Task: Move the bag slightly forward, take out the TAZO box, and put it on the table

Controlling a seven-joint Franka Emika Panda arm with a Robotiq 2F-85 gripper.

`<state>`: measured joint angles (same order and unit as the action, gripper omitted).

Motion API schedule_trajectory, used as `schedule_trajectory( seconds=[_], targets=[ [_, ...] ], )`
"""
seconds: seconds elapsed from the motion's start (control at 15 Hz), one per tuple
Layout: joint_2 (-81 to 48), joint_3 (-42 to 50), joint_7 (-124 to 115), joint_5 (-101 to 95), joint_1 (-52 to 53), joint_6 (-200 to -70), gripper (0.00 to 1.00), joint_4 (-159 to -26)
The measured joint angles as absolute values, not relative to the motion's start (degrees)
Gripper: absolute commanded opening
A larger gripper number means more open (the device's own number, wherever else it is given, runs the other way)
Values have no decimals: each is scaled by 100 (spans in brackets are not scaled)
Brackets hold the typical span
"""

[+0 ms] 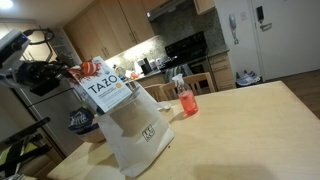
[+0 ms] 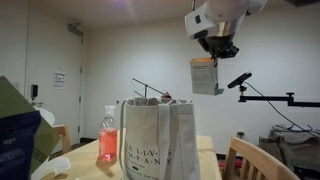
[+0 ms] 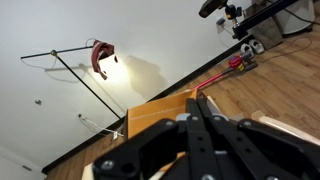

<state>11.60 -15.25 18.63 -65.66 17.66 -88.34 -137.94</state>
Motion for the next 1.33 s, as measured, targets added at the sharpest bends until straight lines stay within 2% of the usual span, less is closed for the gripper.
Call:
schedule_trajectory(
  seconds=[0.27,0.53,0.93,1.33],
  targets=[
    [1097,-1179,1673,-6561,1662,-9398,1,-14162],
    [740,-831,786,-6696,1363,-10808,1,-14445],
    [-452,-609,-960,-7481,865,-12862,1,-14435],
    [-1543,-601,-1836,-8035,654,-13472,1,-13897]
  ],
)
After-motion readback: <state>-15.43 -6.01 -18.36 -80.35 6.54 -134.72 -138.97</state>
